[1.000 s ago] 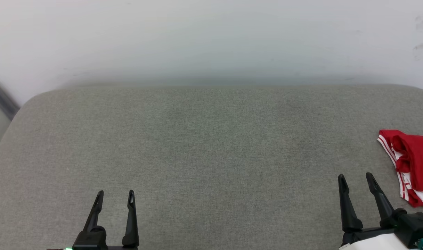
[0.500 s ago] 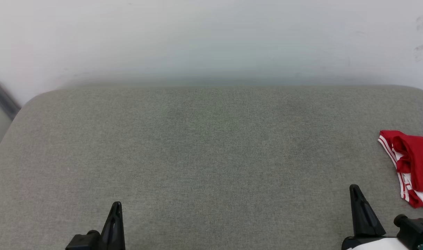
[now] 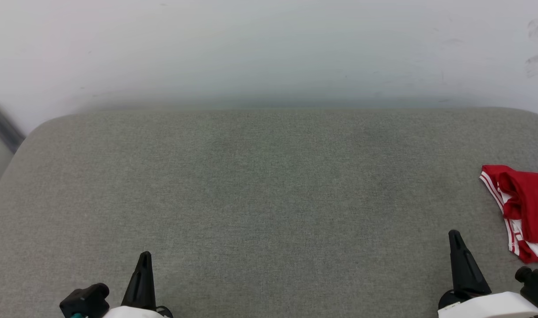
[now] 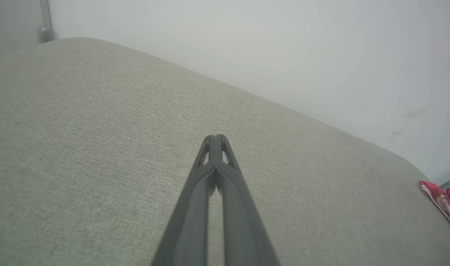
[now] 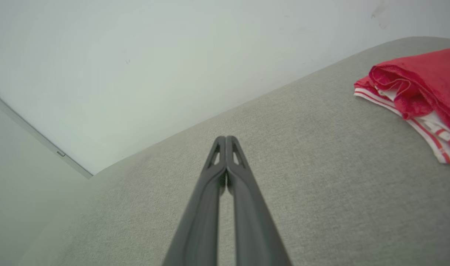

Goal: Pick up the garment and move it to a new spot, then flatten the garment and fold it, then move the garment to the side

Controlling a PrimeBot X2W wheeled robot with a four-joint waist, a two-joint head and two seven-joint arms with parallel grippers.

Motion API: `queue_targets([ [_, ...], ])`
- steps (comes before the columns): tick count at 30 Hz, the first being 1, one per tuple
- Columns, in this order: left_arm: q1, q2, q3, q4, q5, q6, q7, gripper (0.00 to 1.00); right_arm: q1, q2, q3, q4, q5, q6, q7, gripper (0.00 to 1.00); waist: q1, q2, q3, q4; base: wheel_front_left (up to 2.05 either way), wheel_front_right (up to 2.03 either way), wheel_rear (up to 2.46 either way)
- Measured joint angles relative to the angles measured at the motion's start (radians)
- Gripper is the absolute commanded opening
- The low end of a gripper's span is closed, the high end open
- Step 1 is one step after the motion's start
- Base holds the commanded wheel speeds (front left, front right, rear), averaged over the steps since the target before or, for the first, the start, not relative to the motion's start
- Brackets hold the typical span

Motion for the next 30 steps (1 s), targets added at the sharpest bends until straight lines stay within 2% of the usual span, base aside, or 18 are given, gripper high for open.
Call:
queue_targets([
  [30, -0.088, 0.01, 0.029, 0.066, -0.466, -0.057, 0.093, 0.0, -0.07, -0.009, -0.014, 0.046, 0.434, 0.0, 0.099, 0.0, 0.0, 0.0, 0.003, -0.012, 0.0, 0.0, 0.0],
])
